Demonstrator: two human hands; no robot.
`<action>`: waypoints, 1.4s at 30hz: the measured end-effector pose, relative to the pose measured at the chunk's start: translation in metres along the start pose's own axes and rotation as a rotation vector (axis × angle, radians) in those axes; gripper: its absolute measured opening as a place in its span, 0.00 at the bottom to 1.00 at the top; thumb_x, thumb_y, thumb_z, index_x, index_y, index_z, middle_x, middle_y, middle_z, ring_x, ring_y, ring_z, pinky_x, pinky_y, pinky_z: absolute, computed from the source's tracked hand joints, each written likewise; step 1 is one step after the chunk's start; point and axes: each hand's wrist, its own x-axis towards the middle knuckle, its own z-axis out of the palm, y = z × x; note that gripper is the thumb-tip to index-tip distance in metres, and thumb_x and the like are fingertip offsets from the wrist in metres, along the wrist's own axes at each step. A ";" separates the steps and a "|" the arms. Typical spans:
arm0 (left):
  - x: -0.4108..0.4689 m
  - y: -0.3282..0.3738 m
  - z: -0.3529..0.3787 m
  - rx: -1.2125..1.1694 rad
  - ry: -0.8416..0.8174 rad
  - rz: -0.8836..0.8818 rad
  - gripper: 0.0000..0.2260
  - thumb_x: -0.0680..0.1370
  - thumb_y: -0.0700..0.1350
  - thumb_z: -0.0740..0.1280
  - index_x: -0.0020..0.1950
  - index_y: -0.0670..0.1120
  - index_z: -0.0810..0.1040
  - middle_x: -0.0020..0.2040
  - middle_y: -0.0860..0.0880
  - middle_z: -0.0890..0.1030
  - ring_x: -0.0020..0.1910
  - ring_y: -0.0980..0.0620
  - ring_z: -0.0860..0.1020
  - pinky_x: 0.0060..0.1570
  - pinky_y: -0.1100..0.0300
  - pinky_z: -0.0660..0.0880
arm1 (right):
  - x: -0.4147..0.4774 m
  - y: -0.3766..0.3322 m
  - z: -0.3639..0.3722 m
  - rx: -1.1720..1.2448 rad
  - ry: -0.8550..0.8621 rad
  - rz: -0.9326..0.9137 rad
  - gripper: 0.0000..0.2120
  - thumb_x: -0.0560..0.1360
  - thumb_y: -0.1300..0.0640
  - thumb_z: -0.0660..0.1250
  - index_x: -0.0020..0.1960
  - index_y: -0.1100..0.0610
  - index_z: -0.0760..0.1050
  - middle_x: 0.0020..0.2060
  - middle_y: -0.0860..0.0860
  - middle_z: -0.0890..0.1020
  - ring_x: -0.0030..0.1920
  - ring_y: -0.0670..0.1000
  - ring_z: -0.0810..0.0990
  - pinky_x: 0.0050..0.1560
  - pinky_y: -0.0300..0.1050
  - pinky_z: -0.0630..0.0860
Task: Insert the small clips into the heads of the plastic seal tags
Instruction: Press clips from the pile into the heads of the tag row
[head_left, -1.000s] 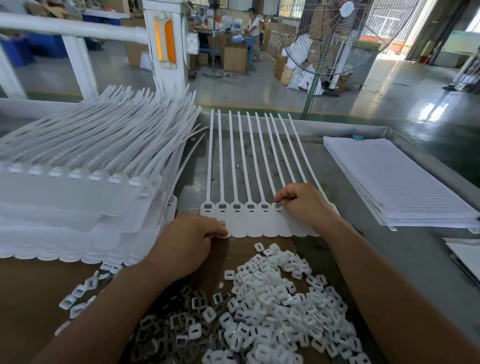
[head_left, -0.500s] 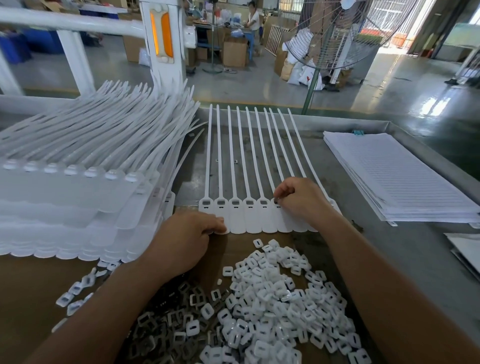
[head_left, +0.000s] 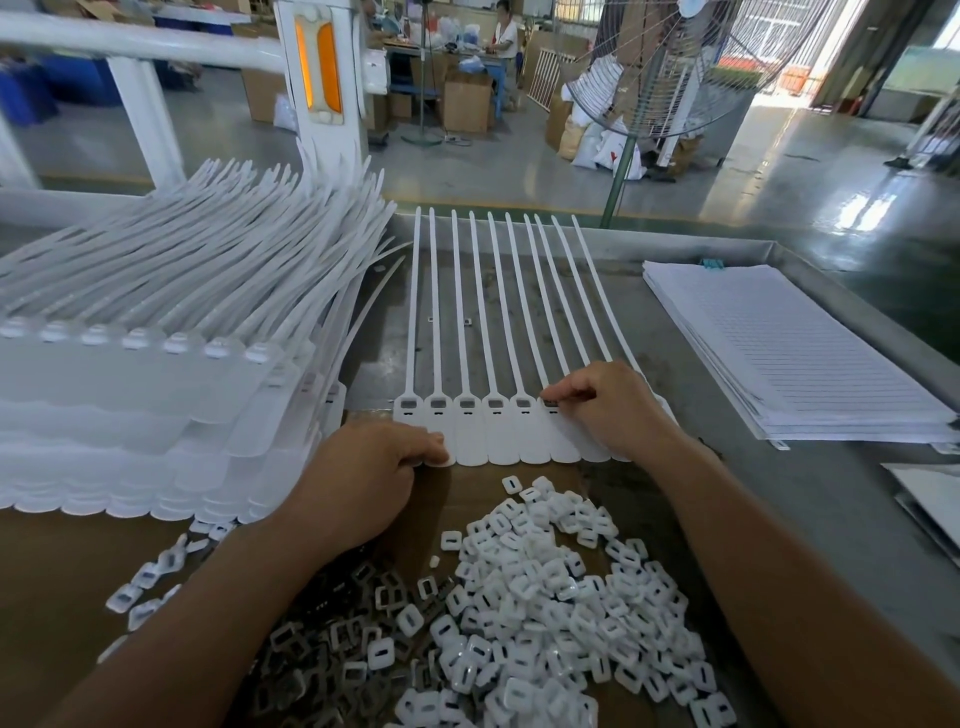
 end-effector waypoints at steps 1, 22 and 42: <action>0.000 0.000 0.000 0.002 -0.001 0.001 0.18 0.76 0.34 0.59 0.57 0.52 0.79 0.60 0.56 0.77 0.62 0.59 0.72 0.59 0.69 0.60 | 0.000 0.000 -0.001 -0.026 -0.013 -0.013 0.13 0.77 0.66 0.60 0.55 0.58 0.80 0.56 0.52 0.80 0.55 0.49 0.76 0.51 0.34 0.66; -0.001 0.001 -0.001 -0.015 0.012 0.039 0.17 0.75 0.35 0.61 0.54 0.53 0.81 0.58 0.56 0.79 0.56 0.66 0.71 0.58 0.70 0.63 | -0.078 -0.084 -0.003 -0.033 -0.387 -0.470 0.09 0.75 0.55 0.65 0.54 0.53 0.79 0.47 0.45 0.80 0.46 0.40 0.77 0.49 0.32 0.73; 0.000 -0.004 0.005 -0.060 0.082 0.058 0.18 0.71 0.30 0.62 0.49 0.49 0.83 0.53 0.55 0.81 0.48 0.74 0.68 0.47 0.88 0.57 | -0.093 -0.091 0.031 -0.028 -0.470 -0.438 0.06 0.72 0.56 0.68 0.49 0.53 0.77 0.47 0.47 0.80 0.46 0.46 0.75 0.46 0.39 0.70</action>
